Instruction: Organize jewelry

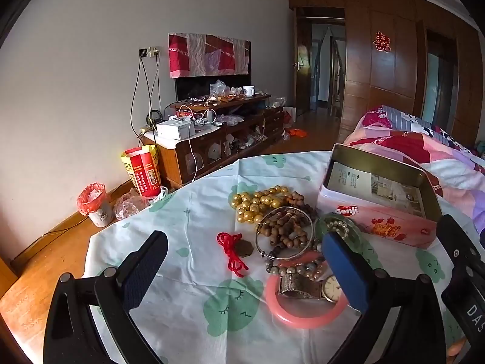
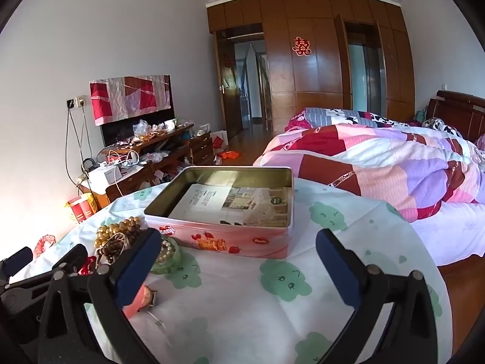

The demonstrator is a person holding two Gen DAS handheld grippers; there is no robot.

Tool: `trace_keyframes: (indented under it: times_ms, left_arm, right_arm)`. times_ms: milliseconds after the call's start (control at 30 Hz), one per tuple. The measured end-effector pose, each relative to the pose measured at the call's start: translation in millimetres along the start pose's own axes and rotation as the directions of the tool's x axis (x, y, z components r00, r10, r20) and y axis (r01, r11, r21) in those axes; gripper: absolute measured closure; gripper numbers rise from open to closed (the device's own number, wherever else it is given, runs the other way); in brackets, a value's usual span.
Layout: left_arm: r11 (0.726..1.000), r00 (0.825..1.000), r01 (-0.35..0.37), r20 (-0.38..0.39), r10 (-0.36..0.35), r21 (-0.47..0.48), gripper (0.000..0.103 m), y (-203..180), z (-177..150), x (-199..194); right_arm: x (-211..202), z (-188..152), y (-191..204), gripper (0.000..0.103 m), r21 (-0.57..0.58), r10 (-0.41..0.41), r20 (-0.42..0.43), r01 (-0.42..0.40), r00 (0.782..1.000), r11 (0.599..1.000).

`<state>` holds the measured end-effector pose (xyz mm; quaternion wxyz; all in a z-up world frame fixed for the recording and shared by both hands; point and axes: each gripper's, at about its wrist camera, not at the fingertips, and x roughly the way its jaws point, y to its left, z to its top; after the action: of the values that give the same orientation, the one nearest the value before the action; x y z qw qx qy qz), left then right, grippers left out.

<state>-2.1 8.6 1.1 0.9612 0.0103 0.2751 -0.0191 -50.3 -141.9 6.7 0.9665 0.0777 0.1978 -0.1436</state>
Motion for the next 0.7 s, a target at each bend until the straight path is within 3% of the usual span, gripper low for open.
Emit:
trace_keyframes:
  times_ms: [700]
  left_arm:
    - [1.000,0.999,0.023,0.042,-0.024,0.009,0.001,1.9,-2.2,-15.2]
  right_arm:
    - [-1.7,0.4,-2.1,0.000,0.006,-0.003,0.006,0.002,1.000,1.000]
